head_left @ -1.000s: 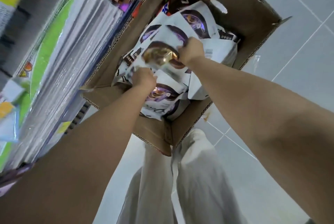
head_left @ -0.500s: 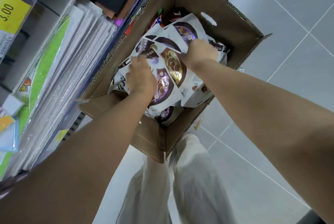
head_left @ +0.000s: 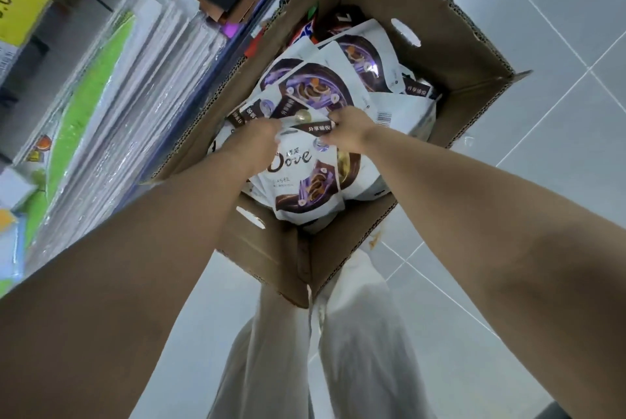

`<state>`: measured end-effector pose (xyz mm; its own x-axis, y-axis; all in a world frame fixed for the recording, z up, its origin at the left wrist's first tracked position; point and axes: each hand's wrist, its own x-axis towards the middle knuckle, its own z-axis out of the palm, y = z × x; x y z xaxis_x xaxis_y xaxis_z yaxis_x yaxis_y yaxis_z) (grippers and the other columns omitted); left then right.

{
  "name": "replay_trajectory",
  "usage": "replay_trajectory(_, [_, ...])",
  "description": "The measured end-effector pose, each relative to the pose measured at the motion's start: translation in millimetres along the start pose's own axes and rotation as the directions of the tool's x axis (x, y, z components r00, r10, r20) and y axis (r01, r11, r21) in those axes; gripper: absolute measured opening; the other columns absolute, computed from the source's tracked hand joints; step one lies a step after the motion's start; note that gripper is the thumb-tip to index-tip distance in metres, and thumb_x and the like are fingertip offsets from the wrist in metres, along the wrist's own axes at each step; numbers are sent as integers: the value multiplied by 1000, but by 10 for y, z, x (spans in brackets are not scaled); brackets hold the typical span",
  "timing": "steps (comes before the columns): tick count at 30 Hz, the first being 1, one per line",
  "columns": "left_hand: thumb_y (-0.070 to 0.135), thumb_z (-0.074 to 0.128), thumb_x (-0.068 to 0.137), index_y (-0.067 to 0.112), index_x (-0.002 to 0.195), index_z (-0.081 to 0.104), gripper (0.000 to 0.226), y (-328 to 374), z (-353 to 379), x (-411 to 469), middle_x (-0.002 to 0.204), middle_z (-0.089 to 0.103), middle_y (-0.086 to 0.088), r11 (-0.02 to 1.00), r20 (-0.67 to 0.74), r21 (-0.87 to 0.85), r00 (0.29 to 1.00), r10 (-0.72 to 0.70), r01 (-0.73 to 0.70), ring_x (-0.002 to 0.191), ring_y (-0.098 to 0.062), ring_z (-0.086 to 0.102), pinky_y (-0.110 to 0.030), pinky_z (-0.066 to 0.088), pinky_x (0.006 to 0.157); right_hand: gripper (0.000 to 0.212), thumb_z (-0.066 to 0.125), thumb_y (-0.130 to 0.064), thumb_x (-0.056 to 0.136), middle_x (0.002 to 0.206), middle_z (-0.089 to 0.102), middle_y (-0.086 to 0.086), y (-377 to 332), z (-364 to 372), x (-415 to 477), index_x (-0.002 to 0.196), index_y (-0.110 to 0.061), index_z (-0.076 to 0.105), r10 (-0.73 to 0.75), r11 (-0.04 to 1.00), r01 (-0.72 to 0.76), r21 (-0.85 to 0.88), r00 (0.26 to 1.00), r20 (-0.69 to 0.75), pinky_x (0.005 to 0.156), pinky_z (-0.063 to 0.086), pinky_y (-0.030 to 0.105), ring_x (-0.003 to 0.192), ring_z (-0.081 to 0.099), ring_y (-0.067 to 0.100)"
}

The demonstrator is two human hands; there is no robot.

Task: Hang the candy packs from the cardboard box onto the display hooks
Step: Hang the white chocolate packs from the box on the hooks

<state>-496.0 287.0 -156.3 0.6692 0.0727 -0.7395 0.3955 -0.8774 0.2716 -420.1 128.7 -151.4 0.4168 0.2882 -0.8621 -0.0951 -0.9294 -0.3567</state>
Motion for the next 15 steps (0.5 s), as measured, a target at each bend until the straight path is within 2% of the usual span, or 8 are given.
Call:
replay_trajectory(2, [5,43,92,19,124,44,35,93,-160,-194,120,54,-20,998,74,-28,996,52,-50,99,-35,55,-36,46,81,29,60,-18,88,93,58,9,4,-38,-219,112,-2,60,28,993,-28,119,1000,6,74,47,30,84,57,21])
replay_trajectory(4, [2,42,89,23,130,37,46,219,-419,-473,120,53,-19,998,88,11,994,66,-67,100,-34,55,-33,43,75,33,61,-21,88,93,58,7,-78,-130,-538,116,-3,59,29,984,-25,176,999,-18,71,46,28,84,57,20])
replay_trajectory(6, [0,38,88,38,138,33,63,336,-675,-734,125,52,-16,996,79,13,993,90,-91,103,-34,54,-29,40,69,42,65,-27,86,95,56,5,-204,-272,-836,120,-3,58,26,977,-16,212,999,-40,68,45,25,88,57,19])
replay_trajectory(8, [1,35,90,38,140,33,62,405,-988,-1057,125,51,-15,996,48,-22,996,82,-81,104,-34,54,-28,36,64,52,70,-37,81,98,55,2,-417,-483,-1216,118,-3,60,14,977,-3,214,999,-48,74,46,25,99,60,21])
replay_trajectory(9, [3,34,92,35,140,34,58,425,-1154,-1230,126,52,-16,997,14,-50,998,54,-53,105,-35,54,-28,36,65,53,71,-41,79,97,55,1,-547,-602,-1425,114,-3,61,8,976,7,219,998,-66,76,45,25,103,59,21])
replay_trajectory(11, [9,35,94,33,138,37,50,458,-1476,-1614,125,54,-18,996,-81,-88,997,-6,-1,106,-37,54,-32,40,74,48,72,-44,76,93,63,3,-823,-796,-1850,100,-3,64,-17,975,37,218,995,-95,76,48,29,97,61,21])
replay_trajectory(13, [15,33,96,30,134,41,41,492,-1771,-2059,121,57,-19,996,-179,-82,983,-37,23,103,-38,56,-35,43,79,62,73,-50,71,103,70,14,-1102,-923,-2274,109,-1,64,-70,979,94,182,988,-137,82,53,36,98,67,26])
replay_trajectory(15, [23,30,98,26,132,42,35,517,-1987,-2566,119,58,-20,997,-275,-66,960,-51,34,104,-38,56,-37,44,82,62,72,-51,71,95,70,17,-1348,-947,-2740,108,-2,65,-155,977,176,120,974,-166,72,49,32,87,67,28])
